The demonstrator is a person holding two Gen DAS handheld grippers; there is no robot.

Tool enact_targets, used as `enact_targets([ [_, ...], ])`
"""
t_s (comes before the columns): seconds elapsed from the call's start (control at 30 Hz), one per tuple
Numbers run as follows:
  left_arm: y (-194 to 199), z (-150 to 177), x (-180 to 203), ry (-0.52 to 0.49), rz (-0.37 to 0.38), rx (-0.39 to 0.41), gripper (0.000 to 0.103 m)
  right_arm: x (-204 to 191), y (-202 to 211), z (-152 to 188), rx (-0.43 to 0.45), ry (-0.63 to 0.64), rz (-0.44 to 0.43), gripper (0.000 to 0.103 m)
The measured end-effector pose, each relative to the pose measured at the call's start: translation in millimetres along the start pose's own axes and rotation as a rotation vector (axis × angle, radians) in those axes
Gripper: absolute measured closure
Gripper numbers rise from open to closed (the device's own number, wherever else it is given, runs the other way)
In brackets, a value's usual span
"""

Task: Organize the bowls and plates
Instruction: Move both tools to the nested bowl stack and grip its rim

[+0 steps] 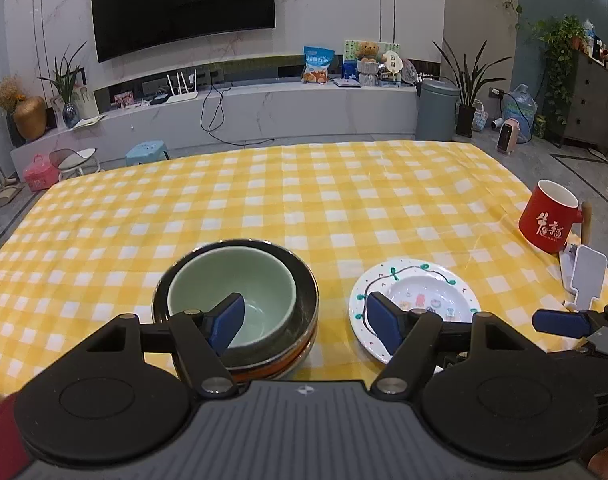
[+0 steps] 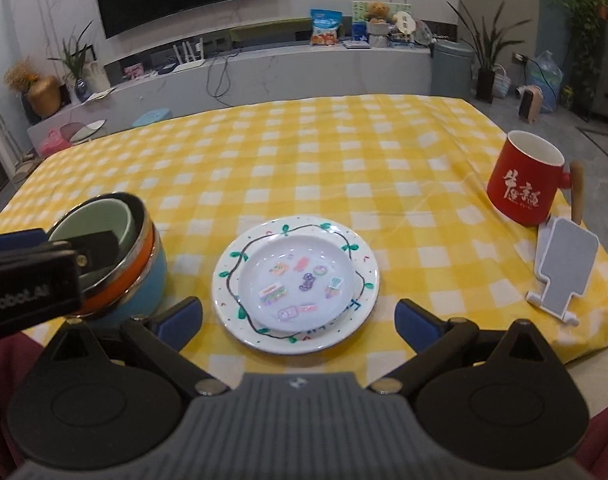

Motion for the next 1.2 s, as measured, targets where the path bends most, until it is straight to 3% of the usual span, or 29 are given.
enact_targets([
  [0.67, -2, 2, -13, 0.005, 0.069, -0.001, 0.02, 22, -9, -4, 0.012, -0.08, -0.008, 0.003],
  [0.8, 6, -10, -40, 0.087, 0.068, 0.018, 0.02, 15, -5, -17, 0.005, -0.098, -0.13, 0.003],
  [0.93, 11, -16, -77, 0.137, -0.01, 0.012, 0.02, -5, -4, -41, -0.033, -0.131, -0.268, 0.01],
  [1.07, 2, -11, -110, 0.229, -0.056, -0.036, 0.021, -41, -20, -52, -0.138, -0.137, -0.375, 0.023],
  [1.2, -10, -3, -123, 0.288, -0.029, -0.083, 0.021, -76, -42, -51, -0.26, -0.164, -0.44, 0.024],
])
Point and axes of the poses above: each gripper's, at about its wrist camera, not at the fingertips, and y roughly against the way its jaws point, x to its right, z to its underside, the point moved 7 cm from there along -y, roughly the way its jaws point, and after that the axes turned 15 degrees about z, right-handed, at the moved point
